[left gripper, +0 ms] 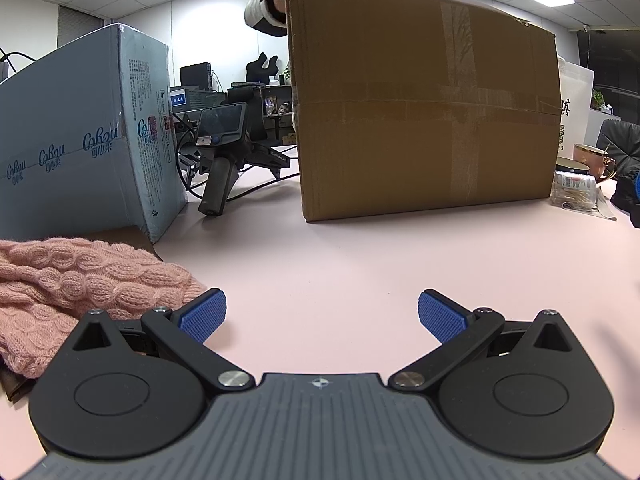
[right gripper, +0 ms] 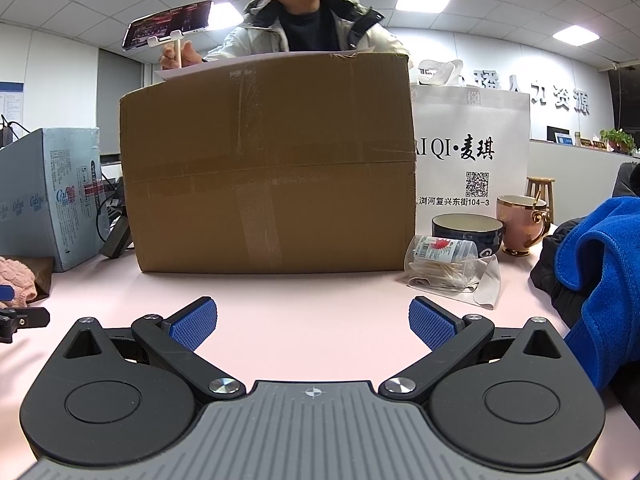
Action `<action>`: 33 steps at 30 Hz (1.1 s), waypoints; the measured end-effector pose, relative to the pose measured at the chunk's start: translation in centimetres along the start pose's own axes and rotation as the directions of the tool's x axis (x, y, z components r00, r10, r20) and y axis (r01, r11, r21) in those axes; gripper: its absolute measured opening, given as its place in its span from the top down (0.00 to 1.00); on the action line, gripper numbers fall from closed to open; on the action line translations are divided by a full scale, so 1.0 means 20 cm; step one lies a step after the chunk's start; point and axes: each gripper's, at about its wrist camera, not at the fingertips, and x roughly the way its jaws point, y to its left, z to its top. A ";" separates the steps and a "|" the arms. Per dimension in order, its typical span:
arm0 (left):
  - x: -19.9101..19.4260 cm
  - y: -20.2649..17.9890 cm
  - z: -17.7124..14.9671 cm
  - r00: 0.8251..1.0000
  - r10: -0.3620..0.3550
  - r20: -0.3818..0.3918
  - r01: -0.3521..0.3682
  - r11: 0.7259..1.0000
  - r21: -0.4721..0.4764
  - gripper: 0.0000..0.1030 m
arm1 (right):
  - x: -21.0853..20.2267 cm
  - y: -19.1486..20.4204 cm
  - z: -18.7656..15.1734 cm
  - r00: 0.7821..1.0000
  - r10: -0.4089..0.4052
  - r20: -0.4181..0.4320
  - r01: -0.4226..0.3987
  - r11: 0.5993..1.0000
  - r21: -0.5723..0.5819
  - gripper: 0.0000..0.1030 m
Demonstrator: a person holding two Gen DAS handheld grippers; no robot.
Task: Fold clothes
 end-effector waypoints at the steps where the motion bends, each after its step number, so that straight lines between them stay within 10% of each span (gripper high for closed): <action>1: 0.00 0.00 0.00 1.000 0.000 0.000 0.000 1.000 0.000 0.00 | 0.00 0.00 0.00 1.000 0.000 0.002 0.000 1.000 -0.001 0.00; 33: -0.02 -0.01 0.00 0.999 0.032 0.016 -0.032 0.999 0.003 0.00 | 0.01 0.02 0.00 1.000 -0.004 -0.010 0.003 1.000 -0.021 0.00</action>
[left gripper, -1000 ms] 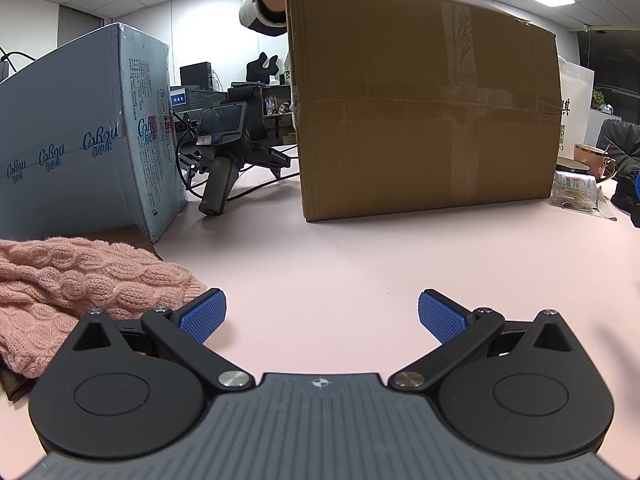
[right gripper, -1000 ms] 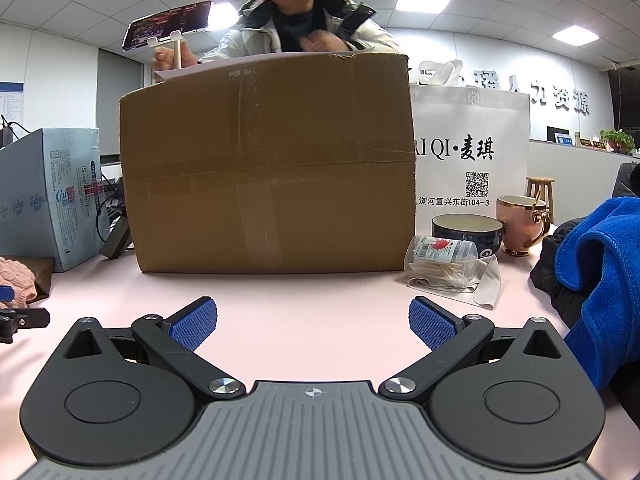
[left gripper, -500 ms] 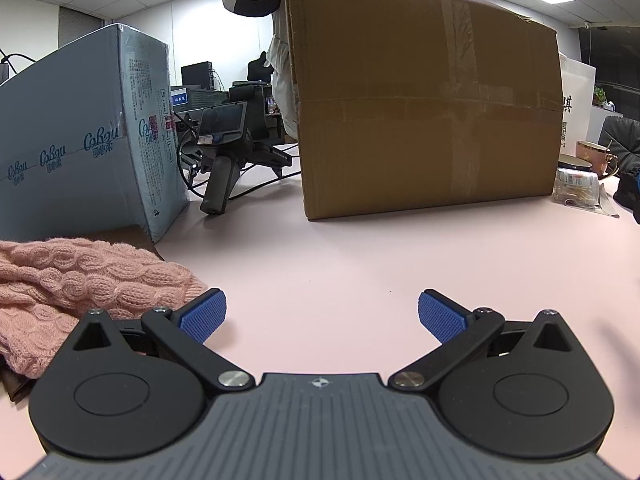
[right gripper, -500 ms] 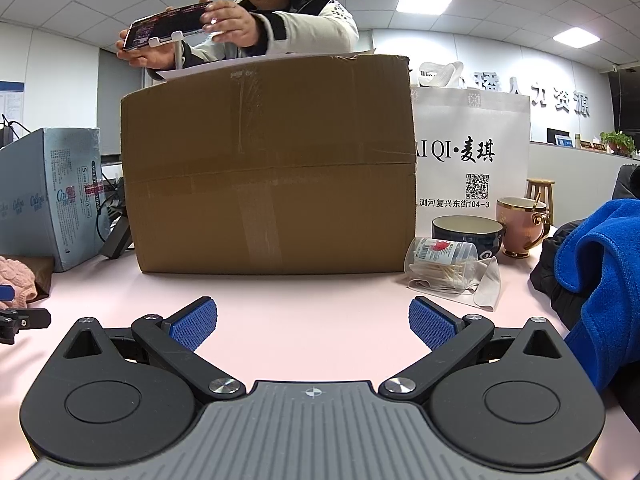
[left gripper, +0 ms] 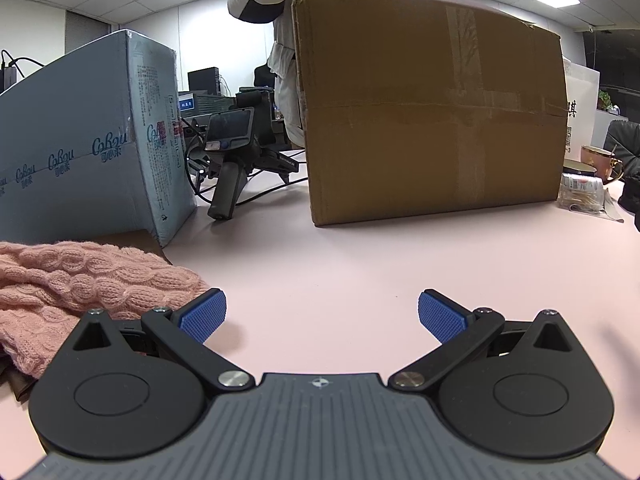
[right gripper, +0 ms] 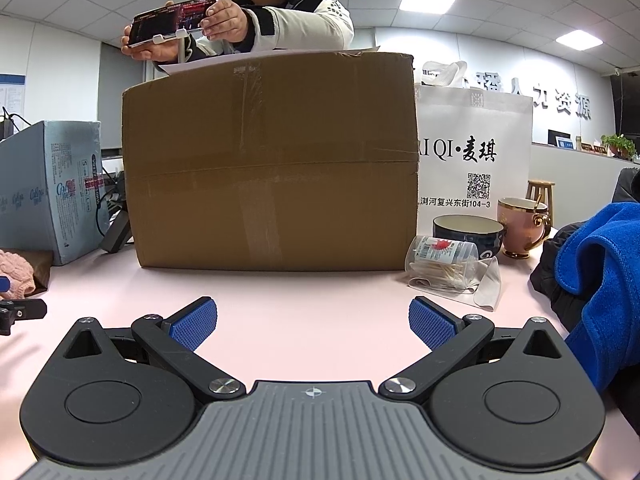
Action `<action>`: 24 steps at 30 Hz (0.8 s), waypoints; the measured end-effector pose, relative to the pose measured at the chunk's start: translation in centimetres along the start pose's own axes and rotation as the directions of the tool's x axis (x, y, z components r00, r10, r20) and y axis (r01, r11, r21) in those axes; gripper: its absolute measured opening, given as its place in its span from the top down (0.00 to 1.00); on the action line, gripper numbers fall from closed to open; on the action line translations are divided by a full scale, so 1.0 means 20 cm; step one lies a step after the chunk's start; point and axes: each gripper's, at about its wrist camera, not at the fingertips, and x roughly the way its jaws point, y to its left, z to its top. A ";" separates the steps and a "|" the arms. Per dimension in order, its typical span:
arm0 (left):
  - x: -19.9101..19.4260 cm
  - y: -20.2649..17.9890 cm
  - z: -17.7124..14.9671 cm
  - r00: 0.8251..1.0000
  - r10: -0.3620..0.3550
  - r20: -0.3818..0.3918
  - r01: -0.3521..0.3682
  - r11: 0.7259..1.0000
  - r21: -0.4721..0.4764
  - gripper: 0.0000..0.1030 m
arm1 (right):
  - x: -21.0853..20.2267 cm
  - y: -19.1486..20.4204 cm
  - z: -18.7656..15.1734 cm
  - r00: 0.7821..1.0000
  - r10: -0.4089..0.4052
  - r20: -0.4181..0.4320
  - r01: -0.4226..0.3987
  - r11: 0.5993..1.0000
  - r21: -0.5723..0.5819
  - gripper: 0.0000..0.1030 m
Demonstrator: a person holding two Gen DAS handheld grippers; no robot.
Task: Fold clothes
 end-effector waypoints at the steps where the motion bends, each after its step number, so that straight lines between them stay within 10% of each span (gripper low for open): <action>1: 0.00 0.00 0.00 1.000 0.001 -0.001 -0.001 1.000 0.000 0.00 | 0.00 0.00 0.00 1.000 0.000 -0.001 0.000 1.000 0.000 0.00; 24: 0.00 -0.01 0.00 1.000 0.013 -0.002 -0.013 1.000 0.016 0.00 | 0.01 0.00 0.00 1.000 0.003 -0.013 -0.003 1.000 -0.009 0.00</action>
